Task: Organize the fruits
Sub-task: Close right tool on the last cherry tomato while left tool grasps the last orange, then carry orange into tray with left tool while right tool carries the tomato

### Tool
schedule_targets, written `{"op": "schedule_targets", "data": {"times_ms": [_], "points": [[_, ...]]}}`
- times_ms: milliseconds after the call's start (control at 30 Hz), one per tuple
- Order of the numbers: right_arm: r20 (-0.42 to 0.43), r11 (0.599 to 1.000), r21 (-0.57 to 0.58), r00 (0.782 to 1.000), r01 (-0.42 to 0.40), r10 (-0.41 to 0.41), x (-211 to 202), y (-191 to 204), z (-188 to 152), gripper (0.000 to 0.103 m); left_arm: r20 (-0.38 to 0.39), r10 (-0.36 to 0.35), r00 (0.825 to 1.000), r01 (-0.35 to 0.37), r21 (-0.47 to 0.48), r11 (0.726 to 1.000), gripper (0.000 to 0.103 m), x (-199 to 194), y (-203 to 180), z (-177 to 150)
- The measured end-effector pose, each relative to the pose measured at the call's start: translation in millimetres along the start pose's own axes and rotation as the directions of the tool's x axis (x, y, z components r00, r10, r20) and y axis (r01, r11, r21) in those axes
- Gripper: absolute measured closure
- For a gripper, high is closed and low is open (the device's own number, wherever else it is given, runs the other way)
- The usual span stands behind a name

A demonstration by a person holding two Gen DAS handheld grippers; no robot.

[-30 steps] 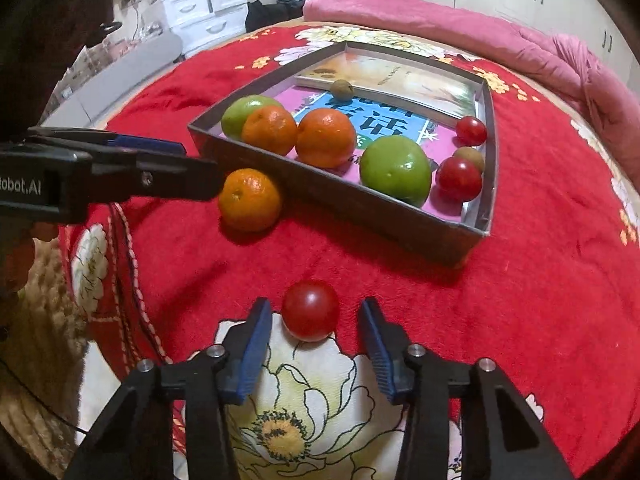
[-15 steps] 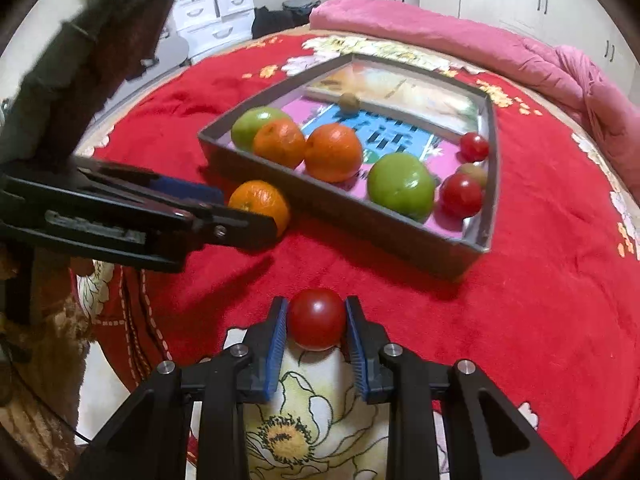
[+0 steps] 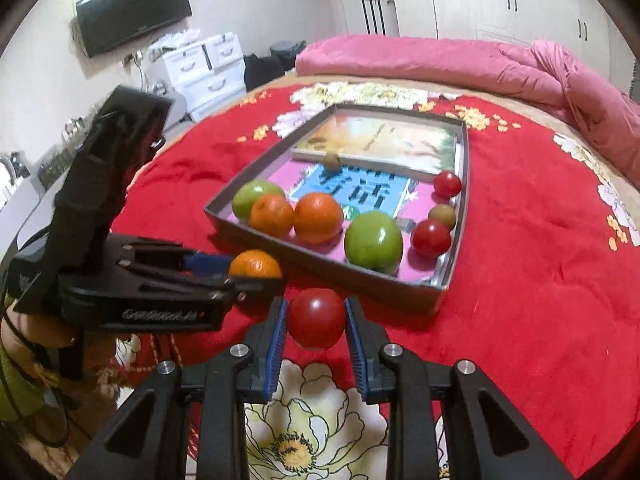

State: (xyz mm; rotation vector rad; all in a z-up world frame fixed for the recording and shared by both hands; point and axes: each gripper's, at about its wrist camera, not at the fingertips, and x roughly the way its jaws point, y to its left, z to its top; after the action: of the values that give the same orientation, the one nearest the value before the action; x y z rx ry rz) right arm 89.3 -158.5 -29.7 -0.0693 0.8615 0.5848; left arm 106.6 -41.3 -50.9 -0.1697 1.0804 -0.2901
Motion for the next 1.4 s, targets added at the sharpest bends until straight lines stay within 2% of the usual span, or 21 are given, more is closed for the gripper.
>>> {"op": "schedule_targets", "data": {"times_ms": [267,633,1233,1400], "points": [[0.068,0.998,0.064,0.998,-0.016,0.011,-13.1,-13.7,8.2,0.074,0.053,-0.017,0.998,0.017,0.004,1.0,0.059,-27.0,-6.1,8.2],[0.147,0.992,0.119,0.988,0.038,-0.055,-28.4,-34.4,17.5,0.074,0.091,-0.025,0.996,0.023,0.021,1.0,0.059,-34.1,-19.6,28.2],[0.12,0.987,0.132,0.987,0.09,-0.106,-9.5,-47.1,25.3,0.074,0.05,-0.022,0.999,0.019,0.058,0.998,0.059,0.1,-31.9,38.6],[0.108,0.987,0.138,0.989,0.084,-0.099,-4.8,-48.9,25.5,0.074,0.05,-0.021,0.999,0.017,0.065,0.998,0.059,2.4,-32.6,41.3]]}}
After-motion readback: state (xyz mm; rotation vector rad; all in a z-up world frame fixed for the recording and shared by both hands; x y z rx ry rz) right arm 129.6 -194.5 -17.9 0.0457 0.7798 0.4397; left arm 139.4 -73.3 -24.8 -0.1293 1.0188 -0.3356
